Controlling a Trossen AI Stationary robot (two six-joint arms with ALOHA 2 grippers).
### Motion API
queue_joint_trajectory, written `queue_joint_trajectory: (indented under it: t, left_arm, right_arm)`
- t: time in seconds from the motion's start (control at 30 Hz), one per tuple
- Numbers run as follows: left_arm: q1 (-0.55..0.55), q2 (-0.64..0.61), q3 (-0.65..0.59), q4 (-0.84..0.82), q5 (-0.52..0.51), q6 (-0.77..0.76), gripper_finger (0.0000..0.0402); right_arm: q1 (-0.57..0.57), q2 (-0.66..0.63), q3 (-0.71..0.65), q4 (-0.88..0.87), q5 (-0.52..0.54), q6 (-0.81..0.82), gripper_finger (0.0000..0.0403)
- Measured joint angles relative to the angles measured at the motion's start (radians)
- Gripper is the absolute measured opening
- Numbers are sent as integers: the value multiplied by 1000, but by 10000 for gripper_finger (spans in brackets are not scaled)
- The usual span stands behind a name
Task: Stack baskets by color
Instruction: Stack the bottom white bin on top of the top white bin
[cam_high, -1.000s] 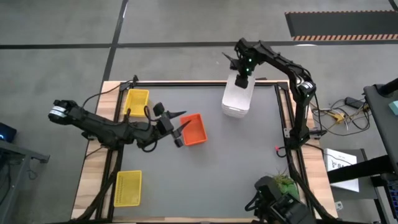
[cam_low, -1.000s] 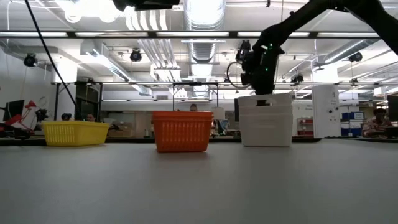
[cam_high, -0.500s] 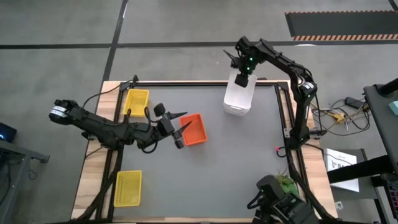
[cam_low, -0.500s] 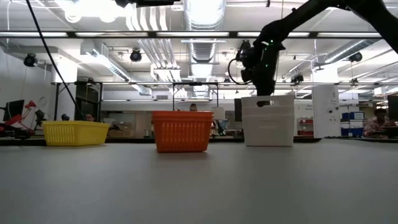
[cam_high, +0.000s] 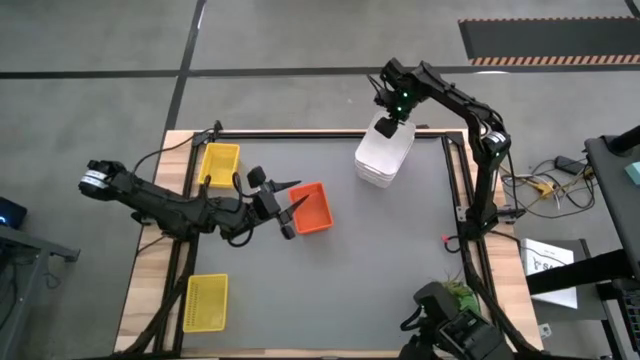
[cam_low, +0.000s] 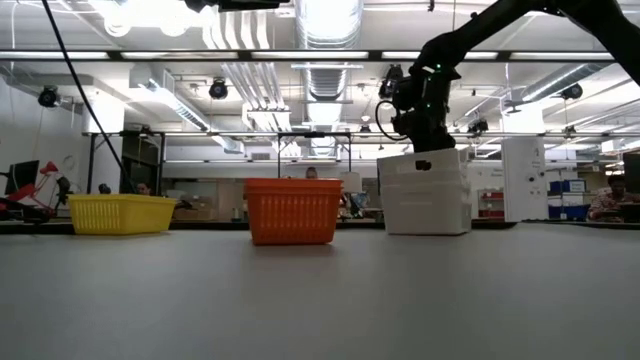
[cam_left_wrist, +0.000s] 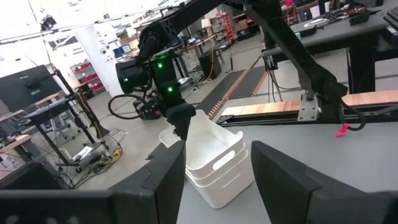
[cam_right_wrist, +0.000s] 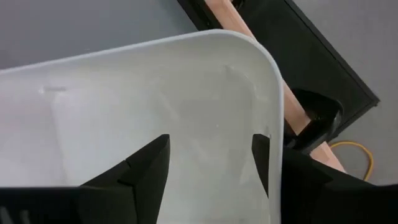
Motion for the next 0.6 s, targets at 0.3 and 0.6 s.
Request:
queue_joint_trajectory:
  t: [0.3, 0.6]
  left_arm:
    - [-10, 0, 0, -7, 0, -2, 166]
    - [-12, 0, -2, -7, 1, -1, 166]
  right_arm:
    - [0, -3, -1, -36, 0, 15, 224]
    - [4, -3, -32, -5, 124, 16, 224]
